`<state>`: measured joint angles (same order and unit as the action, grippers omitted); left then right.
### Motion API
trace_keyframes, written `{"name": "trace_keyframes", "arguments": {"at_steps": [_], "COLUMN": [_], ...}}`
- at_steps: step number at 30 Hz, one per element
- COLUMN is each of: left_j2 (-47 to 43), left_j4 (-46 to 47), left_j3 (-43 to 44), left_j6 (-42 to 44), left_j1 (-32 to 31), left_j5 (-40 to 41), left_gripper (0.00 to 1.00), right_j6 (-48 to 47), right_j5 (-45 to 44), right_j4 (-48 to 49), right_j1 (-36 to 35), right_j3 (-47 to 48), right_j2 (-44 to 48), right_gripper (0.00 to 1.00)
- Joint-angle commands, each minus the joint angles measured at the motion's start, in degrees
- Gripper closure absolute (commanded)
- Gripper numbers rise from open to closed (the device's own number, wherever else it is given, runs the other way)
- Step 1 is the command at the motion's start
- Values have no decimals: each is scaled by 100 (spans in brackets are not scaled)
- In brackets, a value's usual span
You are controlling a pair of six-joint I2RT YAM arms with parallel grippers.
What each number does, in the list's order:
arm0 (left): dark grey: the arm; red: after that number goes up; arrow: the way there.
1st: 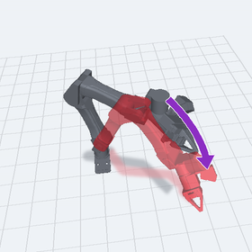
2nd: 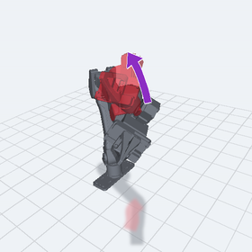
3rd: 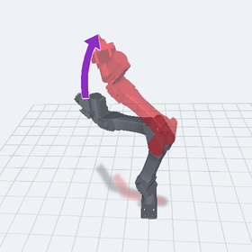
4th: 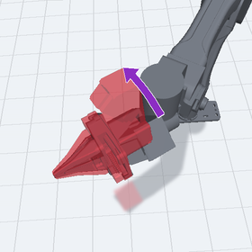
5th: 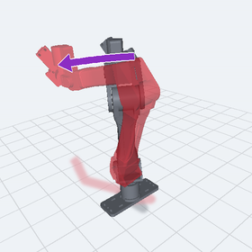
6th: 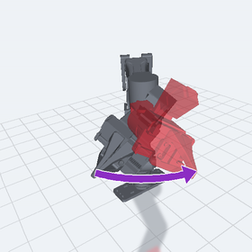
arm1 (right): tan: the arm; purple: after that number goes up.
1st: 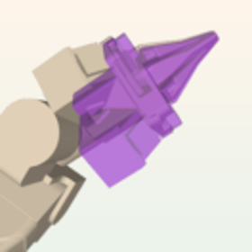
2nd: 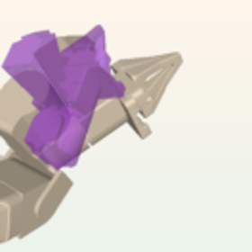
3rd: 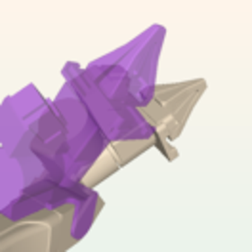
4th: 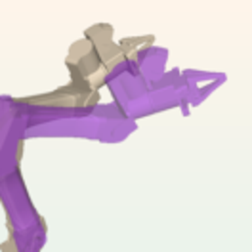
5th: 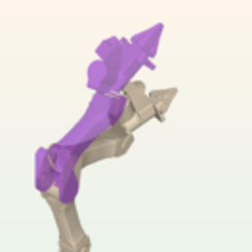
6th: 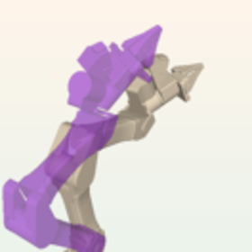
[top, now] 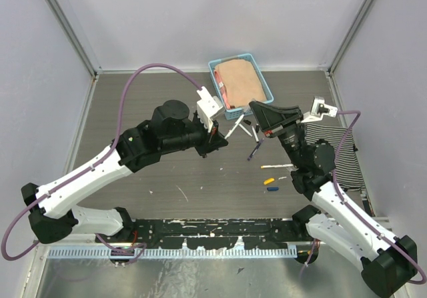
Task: Insert the pens into the pen caps
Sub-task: Insert the pen cap onto the pen.
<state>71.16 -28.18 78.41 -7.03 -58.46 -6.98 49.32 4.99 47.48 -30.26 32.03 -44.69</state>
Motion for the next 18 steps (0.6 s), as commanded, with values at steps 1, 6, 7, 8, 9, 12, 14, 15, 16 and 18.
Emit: {"name": "trace_keyframes", "arguments": {"at_steps": [1, 6, 7, 8, 9, 12, 14, 15, 16, 18], "left_j2": [-153, -137, -130, -128, -122, -106, -95, -93, -93, -93], "left_j4": [189, 186, 190, 190, 191, 182, 181, 177, 181, 180], "left_j3": [-80, -80, -83, -81, -86, -80, -80, -82, -81, -80], "left_j6": [79, 79, 84, 79, 85, 87, 100, 103, 97, 96], "left_j1": [-34, -28, -29, -28, -28, -26, -30, -28, -30, -31], "left_j5": [54, 67, 66, 66, 62, 58, 52, 56, 57, 65], "left_gripper": [100, 100, 100, 100, 100, 100, 100, 100, 100, 100], "right_j6": [-178, -169, -165, -154, -151, -134, -125, -122, -118, -116], "right_j5": [-123, -78, -78, -85, -86, -70, -45, -35, -22, 7], "right_j4": [95, 56, 58, 59, 59, 84, 102, 110, 116, 114], "right_j1": [-32, -35, -47, -43, -41, -45, -50, -50, -57, -59], "right_j3": [81, 69, 59, 41, 32, 39, 42, 45, 48, 34], "right_j2": [144, 136, 131, 123, 114, 80, 53, 44, 36, 28], "right_gripper": [100, 100, 100, 100, 100, 100, 100, 100, 100, 100]}}
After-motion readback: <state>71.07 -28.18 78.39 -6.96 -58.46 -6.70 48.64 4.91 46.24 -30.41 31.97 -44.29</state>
